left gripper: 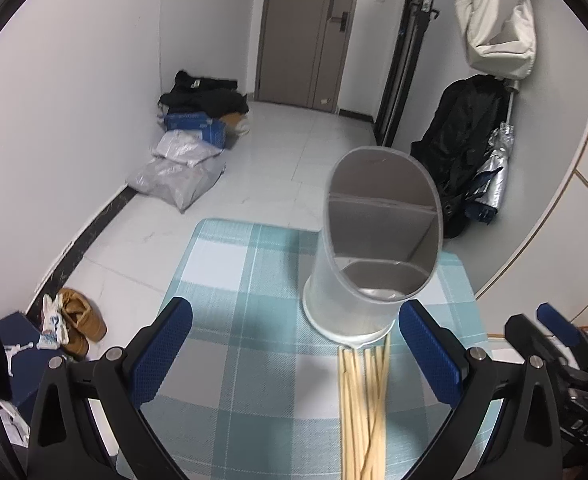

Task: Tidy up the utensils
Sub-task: 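Lower the right tool to the chopstick bundle and grasp one chopstick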

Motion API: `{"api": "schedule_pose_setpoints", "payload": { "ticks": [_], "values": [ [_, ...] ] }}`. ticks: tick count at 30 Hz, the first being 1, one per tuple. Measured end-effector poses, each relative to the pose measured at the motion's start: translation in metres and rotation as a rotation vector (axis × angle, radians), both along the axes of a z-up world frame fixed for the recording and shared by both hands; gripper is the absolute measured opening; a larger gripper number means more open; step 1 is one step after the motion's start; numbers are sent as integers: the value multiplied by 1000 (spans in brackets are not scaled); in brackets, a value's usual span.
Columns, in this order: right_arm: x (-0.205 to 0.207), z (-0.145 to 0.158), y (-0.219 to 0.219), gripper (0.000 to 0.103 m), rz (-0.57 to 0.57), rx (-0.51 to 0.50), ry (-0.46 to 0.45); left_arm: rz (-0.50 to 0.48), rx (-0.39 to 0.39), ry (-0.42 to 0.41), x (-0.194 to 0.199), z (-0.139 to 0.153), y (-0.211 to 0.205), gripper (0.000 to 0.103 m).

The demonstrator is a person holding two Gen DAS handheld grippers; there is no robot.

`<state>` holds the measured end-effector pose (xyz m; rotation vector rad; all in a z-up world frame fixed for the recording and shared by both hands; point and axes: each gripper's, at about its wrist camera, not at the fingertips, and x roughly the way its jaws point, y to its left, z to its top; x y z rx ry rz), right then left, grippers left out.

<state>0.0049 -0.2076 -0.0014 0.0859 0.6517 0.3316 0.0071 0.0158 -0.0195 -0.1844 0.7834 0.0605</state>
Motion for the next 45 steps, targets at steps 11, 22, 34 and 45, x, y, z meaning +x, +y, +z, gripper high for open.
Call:
{"api": "schedule_pose_setpoints", "payload": {
  "ticks": [11,22,34,45],
  "values": [
    [57,-81,23,70,-2,-53,376,88,-59,123,10,-27,43,102],
    [71,-123,56,47,8,-219,450,74,-106,230,17,-45,58,102],
    [68,-124,42,4,23,-195,485,-10,-153,311,20,-62,52,102],
    [59,-114,18,0,61,-121,475,-162,-118,382,7,-79,13,102]
  ]
}}
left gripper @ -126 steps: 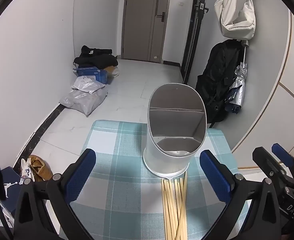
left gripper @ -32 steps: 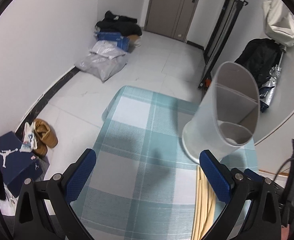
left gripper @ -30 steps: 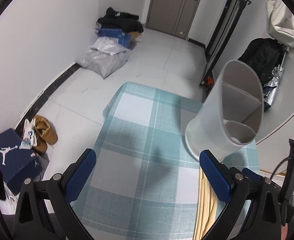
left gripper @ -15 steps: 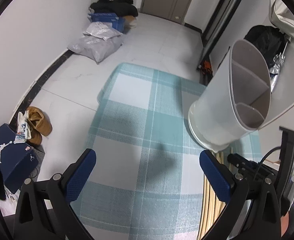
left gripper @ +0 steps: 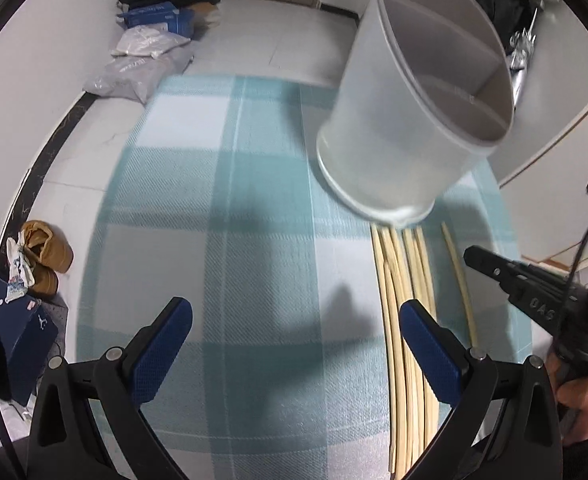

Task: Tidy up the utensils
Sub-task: 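Lower the right tool to the chopstick bundle and grasp one chopstick, then grasp a chopstick with the left tool while the right tool holds its chopstick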

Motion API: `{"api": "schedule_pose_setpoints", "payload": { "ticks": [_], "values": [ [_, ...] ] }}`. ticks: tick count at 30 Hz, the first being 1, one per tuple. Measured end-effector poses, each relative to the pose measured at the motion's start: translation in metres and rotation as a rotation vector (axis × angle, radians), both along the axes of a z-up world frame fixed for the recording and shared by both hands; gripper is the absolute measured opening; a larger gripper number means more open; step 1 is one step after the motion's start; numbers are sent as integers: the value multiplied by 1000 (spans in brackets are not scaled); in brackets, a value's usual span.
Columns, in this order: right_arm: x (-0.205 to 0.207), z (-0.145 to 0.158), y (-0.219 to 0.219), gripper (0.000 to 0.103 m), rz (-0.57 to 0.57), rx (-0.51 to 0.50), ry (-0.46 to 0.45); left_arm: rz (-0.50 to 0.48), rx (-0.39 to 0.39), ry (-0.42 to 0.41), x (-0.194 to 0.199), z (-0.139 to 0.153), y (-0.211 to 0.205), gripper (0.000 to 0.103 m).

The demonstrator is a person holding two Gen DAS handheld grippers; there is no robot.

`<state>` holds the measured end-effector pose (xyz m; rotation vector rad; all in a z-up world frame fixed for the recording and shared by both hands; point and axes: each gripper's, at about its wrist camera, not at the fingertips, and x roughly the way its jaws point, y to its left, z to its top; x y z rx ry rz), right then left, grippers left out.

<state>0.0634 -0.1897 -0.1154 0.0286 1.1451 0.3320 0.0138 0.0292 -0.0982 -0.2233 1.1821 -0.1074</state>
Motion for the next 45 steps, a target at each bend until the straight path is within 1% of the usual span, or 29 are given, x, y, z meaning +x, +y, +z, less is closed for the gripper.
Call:
{"api": "schedule_pose_setpoints", "payload": {
  "ticks": [2,3,6,7,9,10,11,13,14,17,18,20,21,24,26,29,32,34,36,41,45],
  "values": [
    [-10,-1,2,0,29,-1,-1,0,-3,7,-1,3,-1,102],
    [-17,3,6,3,38,-13,-9,0,12,0,-3,6,-2,102],
    [-23,6,21,5,92,-72,-39,6,36,-14,-4,11,-3,102],
    [-23,4,24,11,100,-93,-41,14,39,-12,-5,12,-1,102],
    [-24,-1,32,18,117,-153,-49,32,58,-13,-6,12,2,102],
    [-22,-3,34,19,121,-167,-51,42,72,-15,-7,10,2,102],
    [-22,-3,37,21,127,-184,-76,48,84,-15,-8,9,3,102],
    [-18,-8,48,28,140,-245,-111,50,79,-23,-5,6,5,102],
    [-17,-9,49,28,140,-258,-121,43,70,-28,-6,5,5,102],
    [-13,-11,50,28,124,-238,-130,6,67,-61,-5,6,3,102],
    [-7,-13,48,25,120,-230,-127,-2,68,-67,-5,7,3,102],
    [-5,-12,49,8,119,-223,-121,-12,72,-56,-4,5,1,102],
    [-4,-12,49,5,114,-215,-113,-16,73,-44,-2,2,0,102],
    [1,-10,40,5,76,-131,-80,-31,57,9,4,-5,-3,102],
    [3,-6,30,5,46,-72,-69,-53,66,9,5,-7,-9,102],
    [7,5,11,5,-14,42,-70,-90,98,-7,4,-8,-18,102],
    [9,16,-15,5,-91,190,-67,-114,136,5,3,-13,-25,102],
    [17,18,-32,5,-121,250,-66,-117,143,25,4,-18,-27,102],
    [22,21,-50,5,-155,323,-58,-125,172,14,4,-18,-30,102],
    [14,29,-72,5,-187,428,-59,-123,174,16,8,-18,-30,102],
    [6,38,-76,5,-191,441,-88,-109,176,22,14,-18,-32,102]
  ]
}}
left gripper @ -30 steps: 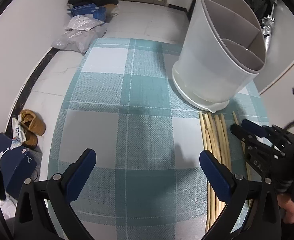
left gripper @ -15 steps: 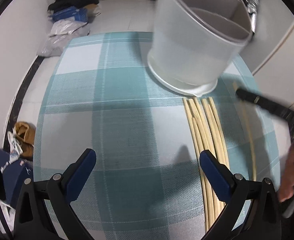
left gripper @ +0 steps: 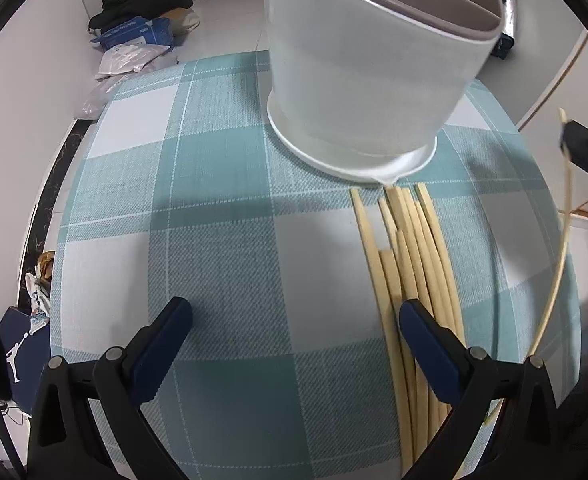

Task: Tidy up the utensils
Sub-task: 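Grasp a chopstick with the left tool while the right tool holds its chopstick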

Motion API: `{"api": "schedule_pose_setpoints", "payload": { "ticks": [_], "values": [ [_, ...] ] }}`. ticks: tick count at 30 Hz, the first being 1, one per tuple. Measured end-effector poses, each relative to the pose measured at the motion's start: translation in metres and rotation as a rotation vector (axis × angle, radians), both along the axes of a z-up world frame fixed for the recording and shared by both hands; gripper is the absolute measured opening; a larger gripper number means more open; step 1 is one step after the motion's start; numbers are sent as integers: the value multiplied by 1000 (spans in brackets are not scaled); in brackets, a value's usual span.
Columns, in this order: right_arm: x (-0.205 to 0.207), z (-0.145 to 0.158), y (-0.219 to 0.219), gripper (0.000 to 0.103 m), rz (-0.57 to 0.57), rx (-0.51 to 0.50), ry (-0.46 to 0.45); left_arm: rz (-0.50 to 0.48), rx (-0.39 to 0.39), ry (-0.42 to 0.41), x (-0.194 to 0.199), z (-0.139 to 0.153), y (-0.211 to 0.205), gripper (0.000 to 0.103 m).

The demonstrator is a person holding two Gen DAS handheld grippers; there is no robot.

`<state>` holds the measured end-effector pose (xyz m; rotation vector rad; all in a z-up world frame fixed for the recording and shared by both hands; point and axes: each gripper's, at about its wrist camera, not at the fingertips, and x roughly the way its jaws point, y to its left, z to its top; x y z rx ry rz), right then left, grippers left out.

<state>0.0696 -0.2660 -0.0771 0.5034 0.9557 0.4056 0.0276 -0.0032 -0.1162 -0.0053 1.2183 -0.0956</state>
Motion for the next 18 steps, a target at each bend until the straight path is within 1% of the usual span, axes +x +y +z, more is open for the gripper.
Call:
{"api": "schedule_pose_setpoints", "payload": {
  "ticks": [3,4,7,9,10,12,16,18],
  "values": [
    [-6,7,6,5,3,-22,-25,10,-6,12,7,0,-2,102],
    [-13,10,9,5,4,-25,-31,15,7,22,10,-1,-3,102],
    [-16,14,9,5,7,-30,-47,34,8,12,13,-1,-4,99],
    [-16,15,9,5,12,-31,-53,41,6,1,10,0,-6,91],
    [-20,17,8,5,13,-32,-55,47,5,-3,11,1,-6,90],
    [-21,18,8,5,14,-34,-59,57,1,-9,11,3,-7,83],
    [-23,21,10,5,24,-39,-72,76,-3,-14,15,3,-9,80],
    [-24,22,11,5,28,-43,-77,70,8,-15,11,4,-10,75]
  ]
}}
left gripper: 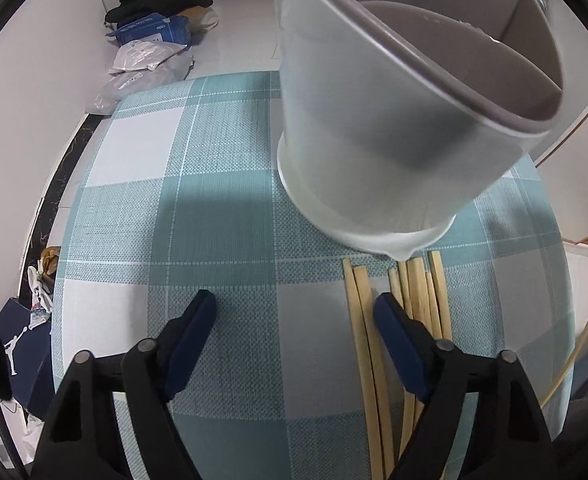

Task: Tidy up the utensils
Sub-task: 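Grasp a chopstick with the left tool while the right tool holds its chopstick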

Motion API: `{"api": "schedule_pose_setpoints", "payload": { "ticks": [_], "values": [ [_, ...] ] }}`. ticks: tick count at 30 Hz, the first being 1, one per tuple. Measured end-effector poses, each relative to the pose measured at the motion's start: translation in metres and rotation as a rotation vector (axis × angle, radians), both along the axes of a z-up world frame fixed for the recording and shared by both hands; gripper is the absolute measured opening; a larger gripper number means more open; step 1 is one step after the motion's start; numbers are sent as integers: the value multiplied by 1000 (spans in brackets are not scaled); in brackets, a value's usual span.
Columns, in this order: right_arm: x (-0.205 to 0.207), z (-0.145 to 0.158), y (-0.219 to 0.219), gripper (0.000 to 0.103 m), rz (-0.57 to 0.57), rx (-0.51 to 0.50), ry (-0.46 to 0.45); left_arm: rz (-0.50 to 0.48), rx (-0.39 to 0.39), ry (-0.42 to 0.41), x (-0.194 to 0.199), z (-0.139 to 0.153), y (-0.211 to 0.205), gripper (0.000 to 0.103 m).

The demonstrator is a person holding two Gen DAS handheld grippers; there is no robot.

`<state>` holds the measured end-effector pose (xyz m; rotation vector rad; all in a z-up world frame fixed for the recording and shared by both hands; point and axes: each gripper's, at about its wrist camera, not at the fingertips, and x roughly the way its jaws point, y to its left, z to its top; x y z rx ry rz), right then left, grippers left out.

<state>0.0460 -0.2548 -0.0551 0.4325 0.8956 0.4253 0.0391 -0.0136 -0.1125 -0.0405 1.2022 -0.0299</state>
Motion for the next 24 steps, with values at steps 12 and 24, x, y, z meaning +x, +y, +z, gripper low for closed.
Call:
{"api": "schedule_pose_setpoints", "payload": {
  "ticks": [12,24],
  "values": [
    [-1,4,2,5,11,-9,-20,-8,-1,26,-10,2,10,75],
    [-2,2,6,5,13,-31,-24,0,28,28,4,0,6,63]
  ]
}}
